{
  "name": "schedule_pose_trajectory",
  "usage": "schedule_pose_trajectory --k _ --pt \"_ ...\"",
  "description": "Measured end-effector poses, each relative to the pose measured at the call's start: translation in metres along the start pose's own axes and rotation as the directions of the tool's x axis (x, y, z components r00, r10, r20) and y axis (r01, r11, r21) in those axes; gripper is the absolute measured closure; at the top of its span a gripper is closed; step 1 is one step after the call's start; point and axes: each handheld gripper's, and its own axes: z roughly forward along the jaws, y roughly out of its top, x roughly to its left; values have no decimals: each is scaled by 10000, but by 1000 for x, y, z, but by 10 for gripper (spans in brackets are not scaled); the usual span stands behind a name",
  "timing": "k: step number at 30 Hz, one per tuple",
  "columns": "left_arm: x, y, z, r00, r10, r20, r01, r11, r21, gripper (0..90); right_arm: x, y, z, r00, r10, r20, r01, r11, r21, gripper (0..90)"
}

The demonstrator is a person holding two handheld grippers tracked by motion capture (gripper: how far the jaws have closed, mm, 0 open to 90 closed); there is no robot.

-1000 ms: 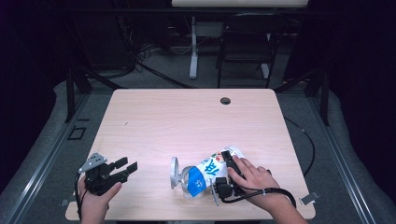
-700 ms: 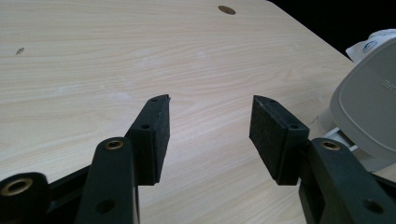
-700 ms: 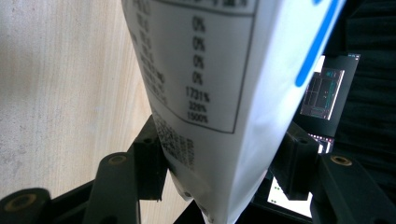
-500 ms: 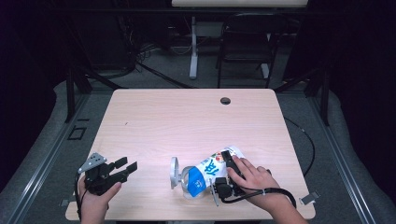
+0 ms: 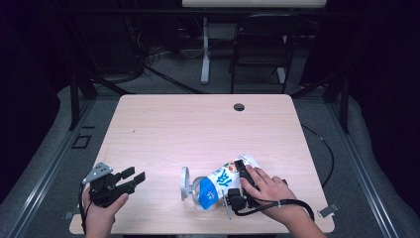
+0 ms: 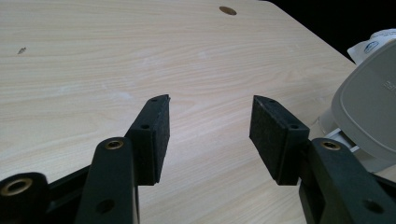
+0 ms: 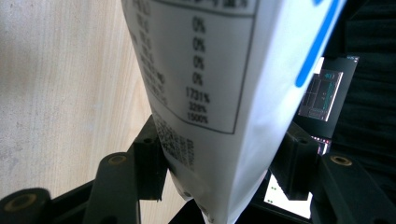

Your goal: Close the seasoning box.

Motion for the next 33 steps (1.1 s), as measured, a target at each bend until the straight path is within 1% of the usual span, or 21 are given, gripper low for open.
schedule_pose_trajectory --k 2,6,11,14,15,16,17,26,29,30,31,33 --pt "0 0 0 10000 -7 -10 7 10000 -1 484 0 0 0 10000 -21 -2 21 10000 20 450" --pt "0 0 0 10000 -26 -30 26 10000 -7 484 0 0 1 10000 72 -23 -72 9999 -111 450" --pt "1 0 -1 10000 -63 -11 63 10000 40 484 0 0 1 10000 9 -16 -9 10000 -70 450" --pt "2 -1 0 10000 -75 -29 75 10000 -45 484 0 0 0 10000 -64 8 64 10000 -52 450" --pt "2 -1 0 10000 -83 -28 83 10000 -51 484 -2 2 -1 9995 -298 55 297 9994 198 450" --pt "2 0 -1 10000 -92 -16 92 9999 -55 484 0 0 1 10000 -10 -19 10 9999 -153 450" --pt "2 0 -1 10000 -92 -16 92 9999 -55 484 0 1 1 9999 -109 5 109 9999 -46 450" --pt "2 0 -1 9999 -118 -33 118 9999 -58 484 -1 1 0 9999 -166 -33 166 9999 43 450" --pt "3 -1 -1 9999 -123 -45 123 9999 -46 484 0 1 1 9999 -137 -34 137 9999 -14 450" --pt "3 -1 -1 9999 -122 -48 122 9999 -39 484 -1 1 0 9998 -193 -21 193 9998 55 450" --pt "3 -1 -1 9999 -122 -51 122 9999 -9 484 0 1 1 9999 -163 -8 162 9999 -43 450" --pt "3 -1 -1 9999 -124 -55 124 9999 -9 484 0 1 1 9999 -170 -21 170 9998 -40 450"
